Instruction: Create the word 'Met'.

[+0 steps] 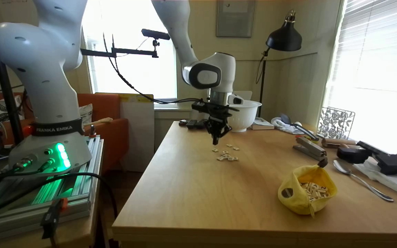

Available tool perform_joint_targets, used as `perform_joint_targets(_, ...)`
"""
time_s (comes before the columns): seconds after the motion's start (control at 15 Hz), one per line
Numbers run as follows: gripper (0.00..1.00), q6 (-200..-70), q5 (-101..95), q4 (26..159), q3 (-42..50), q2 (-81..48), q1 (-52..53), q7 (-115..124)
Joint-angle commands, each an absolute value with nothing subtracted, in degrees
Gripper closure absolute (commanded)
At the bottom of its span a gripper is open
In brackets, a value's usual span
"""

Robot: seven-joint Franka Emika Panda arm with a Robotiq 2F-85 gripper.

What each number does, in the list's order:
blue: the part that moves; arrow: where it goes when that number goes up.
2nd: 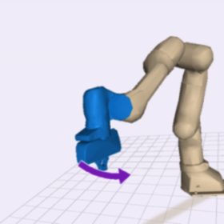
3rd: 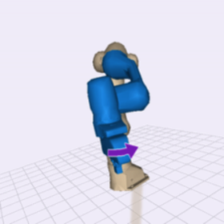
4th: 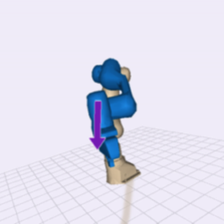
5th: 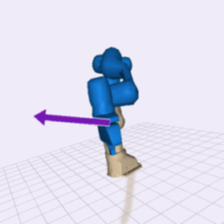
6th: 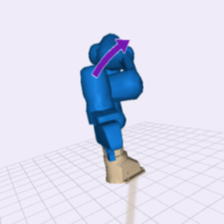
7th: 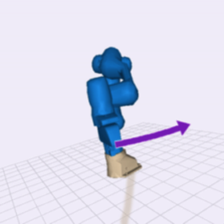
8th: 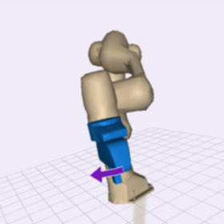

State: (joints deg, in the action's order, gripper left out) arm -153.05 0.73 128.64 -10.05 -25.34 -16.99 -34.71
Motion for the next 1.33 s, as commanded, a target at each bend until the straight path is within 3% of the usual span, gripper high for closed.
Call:
perform_joint_targets(0.0, 1.0, -151.84, 2.54, 131.03, -10.5, -20.73, -16.61, -37.84)
perform_joint_targets(1.27, 1.0, -153.44, 2.73, 128.78, -6.83, -22.61, -17.25, -55.8)
